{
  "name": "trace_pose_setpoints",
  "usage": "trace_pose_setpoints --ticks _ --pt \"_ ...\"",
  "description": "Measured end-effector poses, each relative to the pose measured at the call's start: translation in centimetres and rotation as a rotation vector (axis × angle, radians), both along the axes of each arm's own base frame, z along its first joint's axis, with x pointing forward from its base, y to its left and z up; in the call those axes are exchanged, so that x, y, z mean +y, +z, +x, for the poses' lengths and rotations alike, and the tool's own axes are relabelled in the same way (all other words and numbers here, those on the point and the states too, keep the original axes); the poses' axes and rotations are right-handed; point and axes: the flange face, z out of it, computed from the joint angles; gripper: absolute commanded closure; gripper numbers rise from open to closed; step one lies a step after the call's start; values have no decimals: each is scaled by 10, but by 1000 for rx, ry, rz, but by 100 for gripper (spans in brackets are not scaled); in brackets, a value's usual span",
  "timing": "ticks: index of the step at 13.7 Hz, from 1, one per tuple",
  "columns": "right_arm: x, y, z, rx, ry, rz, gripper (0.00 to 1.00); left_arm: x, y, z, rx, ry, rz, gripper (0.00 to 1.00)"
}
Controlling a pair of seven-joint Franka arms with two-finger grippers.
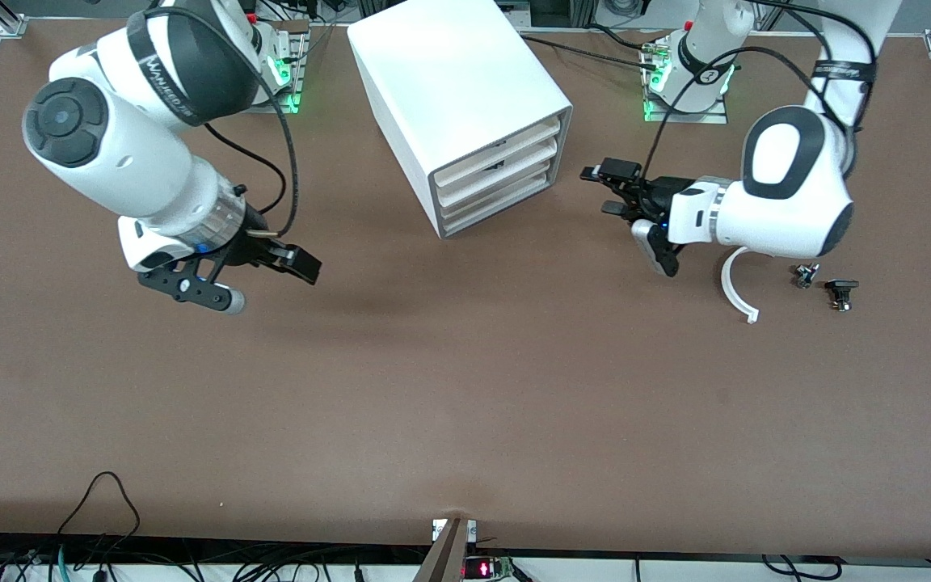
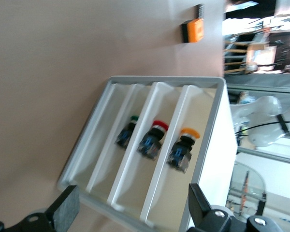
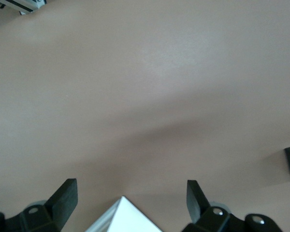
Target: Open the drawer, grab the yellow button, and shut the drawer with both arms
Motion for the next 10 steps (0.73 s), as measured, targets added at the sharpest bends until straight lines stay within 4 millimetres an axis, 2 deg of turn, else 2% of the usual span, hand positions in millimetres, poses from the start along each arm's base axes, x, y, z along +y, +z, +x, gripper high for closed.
trace_pose_setpoints --ticks 3,4,6,10 --pt "45 -4 -11 14 -90 8 0 -12 -36 -27 39 6 -109 27" --pt "54 -4 -12 14 -115 12 0 -18 -46 -36 50 -7 -125 28" --pt "68 -2 -11 7 -155 26 0 -29 -59 -48 69 -31 -141 32" --pt "87 -2 -5 5 -231 48 0 -51 -72 -70 82 -72 -193 42"
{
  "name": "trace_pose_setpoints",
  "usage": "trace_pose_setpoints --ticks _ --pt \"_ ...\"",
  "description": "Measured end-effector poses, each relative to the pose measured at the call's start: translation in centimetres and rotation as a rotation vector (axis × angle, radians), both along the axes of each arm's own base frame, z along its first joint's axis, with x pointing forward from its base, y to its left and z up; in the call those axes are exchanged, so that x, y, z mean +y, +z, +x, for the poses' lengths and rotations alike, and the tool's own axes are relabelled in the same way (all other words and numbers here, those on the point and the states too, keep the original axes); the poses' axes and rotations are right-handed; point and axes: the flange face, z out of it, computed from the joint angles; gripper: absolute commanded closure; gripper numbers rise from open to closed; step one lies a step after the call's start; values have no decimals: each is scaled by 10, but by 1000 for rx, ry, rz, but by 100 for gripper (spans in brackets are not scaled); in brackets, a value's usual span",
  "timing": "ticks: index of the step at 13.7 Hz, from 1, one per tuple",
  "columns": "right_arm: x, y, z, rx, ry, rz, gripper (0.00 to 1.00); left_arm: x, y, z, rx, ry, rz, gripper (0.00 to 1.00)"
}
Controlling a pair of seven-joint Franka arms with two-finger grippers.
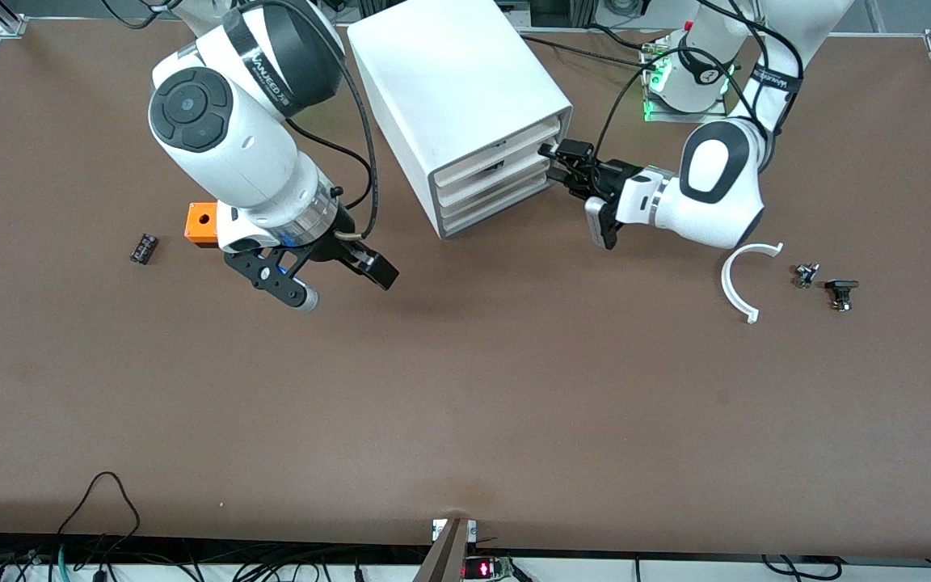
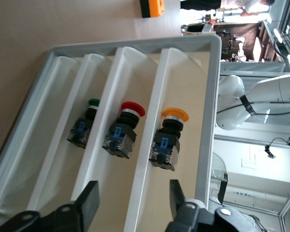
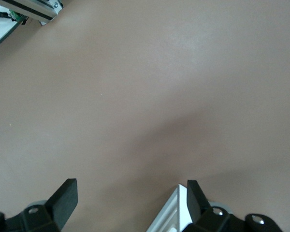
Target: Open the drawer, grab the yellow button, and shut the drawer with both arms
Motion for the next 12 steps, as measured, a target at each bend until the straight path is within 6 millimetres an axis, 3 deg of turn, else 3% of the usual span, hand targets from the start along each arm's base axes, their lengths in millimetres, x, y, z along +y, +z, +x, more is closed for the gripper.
trace_pose_setpoints --ticks 4,7,12 --pt "28 -4 -4 12 -76 16 0 -4 -31 -24 11 -7 -77 44" --pt "49 -8 -7 18 -116 29 0 -12 -32 -29 25 -1 -102 45" --pt "60 -8 -5 11 -156 67 0 -23 -36 -43 44 -6 -127 60"
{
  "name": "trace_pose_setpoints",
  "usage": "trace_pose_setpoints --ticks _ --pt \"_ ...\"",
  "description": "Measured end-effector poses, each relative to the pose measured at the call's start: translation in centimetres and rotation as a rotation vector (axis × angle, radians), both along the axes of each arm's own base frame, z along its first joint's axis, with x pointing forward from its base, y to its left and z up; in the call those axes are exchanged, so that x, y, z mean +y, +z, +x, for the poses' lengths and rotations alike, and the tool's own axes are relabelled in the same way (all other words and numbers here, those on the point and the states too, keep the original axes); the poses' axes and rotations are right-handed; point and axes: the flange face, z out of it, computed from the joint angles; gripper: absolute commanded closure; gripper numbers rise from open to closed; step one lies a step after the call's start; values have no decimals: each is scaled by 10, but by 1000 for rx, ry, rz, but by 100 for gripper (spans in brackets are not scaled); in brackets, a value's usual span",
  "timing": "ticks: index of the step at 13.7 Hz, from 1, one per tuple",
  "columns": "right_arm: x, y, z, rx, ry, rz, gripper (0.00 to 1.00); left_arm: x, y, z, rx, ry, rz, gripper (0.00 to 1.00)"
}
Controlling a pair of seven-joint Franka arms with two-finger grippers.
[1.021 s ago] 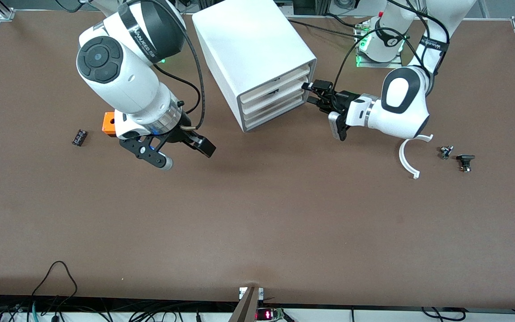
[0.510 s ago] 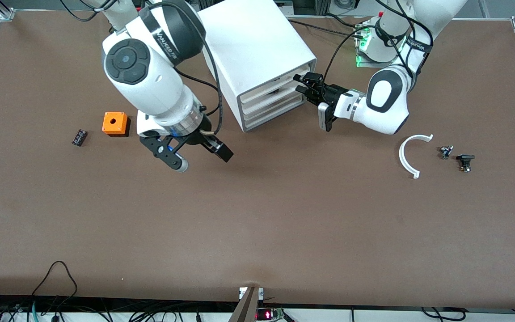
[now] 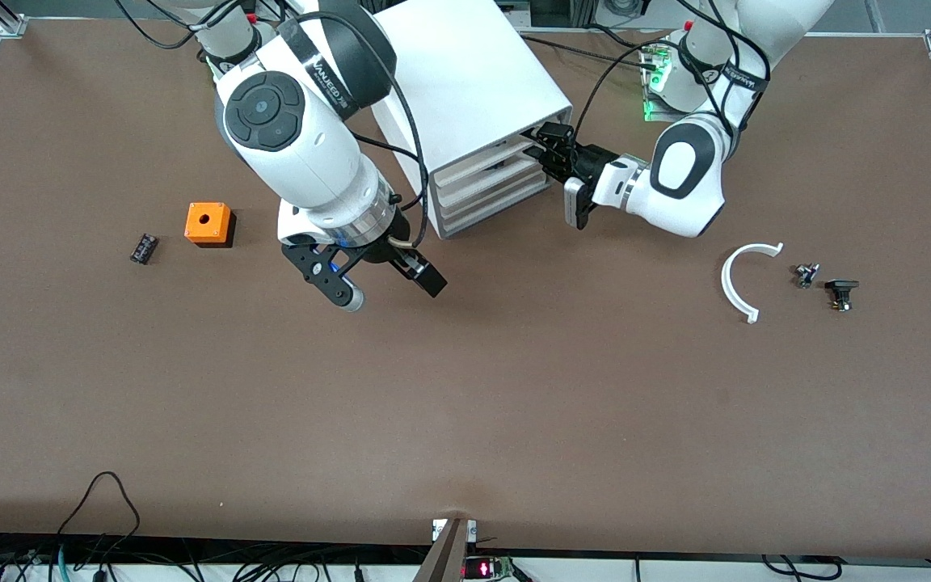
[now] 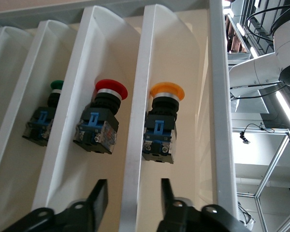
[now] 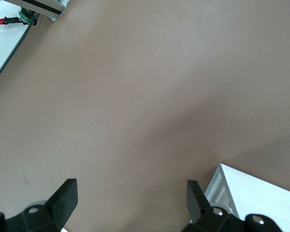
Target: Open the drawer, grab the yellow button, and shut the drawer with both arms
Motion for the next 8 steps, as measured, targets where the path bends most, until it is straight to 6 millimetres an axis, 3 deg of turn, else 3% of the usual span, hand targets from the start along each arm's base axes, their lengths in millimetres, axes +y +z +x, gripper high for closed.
trace_pose_setpoints --ticks 2,3,4,8 --pt "6 -3 -2 13 -23 9 0 0 -3 -4 8 2 -2 75" --pt "9 -4 -4 20 -37 15 0 -1 -3 -5 7 0 -4 92" --pt "14 -5 -5 25 -56 26 0 -1 -3 -5 7 -2 -5 100" --pt "34 -7 -13 39 -130 68 0 -2 -2 -6 4 -2 -11 100"
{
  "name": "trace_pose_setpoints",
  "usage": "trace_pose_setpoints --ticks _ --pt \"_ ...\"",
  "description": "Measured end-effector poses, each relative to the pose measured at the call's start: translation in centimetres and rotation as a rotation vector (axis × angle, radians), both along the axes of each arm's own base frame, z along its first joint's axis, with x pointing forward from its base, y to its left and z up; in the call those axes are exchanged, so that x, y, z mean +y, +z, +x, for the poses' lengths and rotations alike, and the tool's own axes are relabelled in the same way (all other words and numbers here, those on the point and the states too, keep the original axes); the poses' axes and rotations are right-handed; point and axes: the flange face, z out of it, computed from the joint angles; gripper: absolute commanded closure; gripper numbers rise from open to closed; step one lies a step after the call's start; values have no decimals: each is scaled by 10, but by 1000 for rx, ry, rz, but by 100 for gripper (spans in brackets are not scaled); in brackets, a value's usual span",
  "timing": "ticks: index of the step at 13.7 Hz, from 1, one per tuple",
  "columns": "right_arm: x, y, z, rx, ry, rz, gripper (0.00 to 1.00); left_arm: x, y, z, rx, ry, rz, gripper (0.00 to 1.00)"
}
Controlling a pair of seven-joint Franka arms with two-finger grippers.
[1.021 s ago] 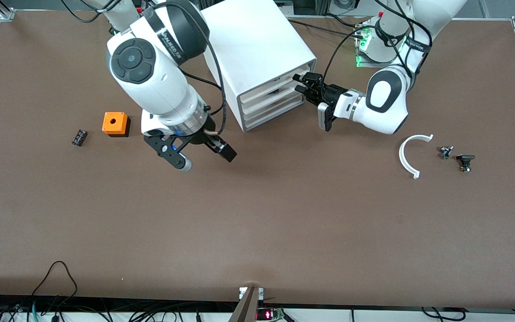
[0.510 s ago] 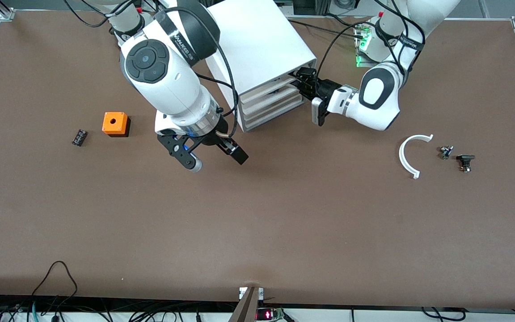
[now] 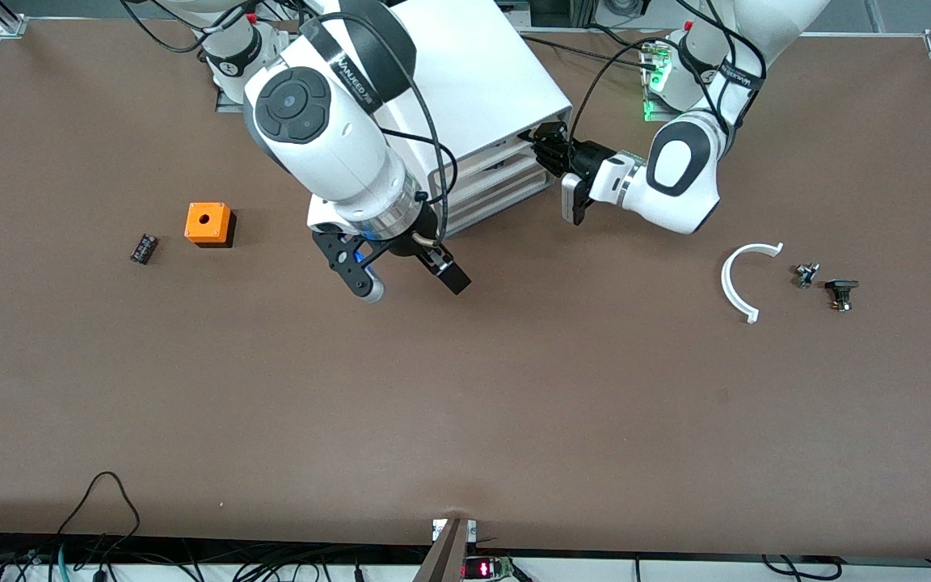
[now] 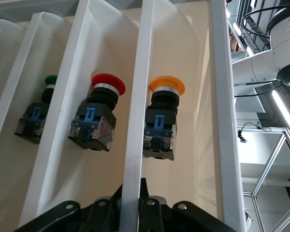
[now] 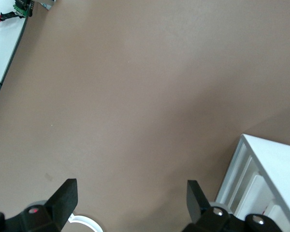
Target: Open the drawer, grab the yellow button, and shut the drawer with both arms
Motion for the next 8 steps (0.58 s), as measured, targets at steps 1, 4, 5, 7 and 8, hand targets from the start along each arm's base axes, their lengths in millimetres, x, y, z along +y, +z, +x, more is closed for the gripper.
trace_pose_setpoints --ticks 1,4,5,7,8 --pt "6 -3 -2 6 -13 4 0 0 0 0 0 1 0 100" --pt "24 -12 -11 21 -46 13 0 7 1 11 -5 24 -5 100" --pt "31 -16 -15 28 -50 12 0 15 -1 20 -8 36 -4 100" --pt "44 -25 -24 45 -57 9 0 33 -3 43 -22 41 -7 100" --pt "51 -28 -28 50 -61 10 0 43 -3 57 -34 44 -8 100"
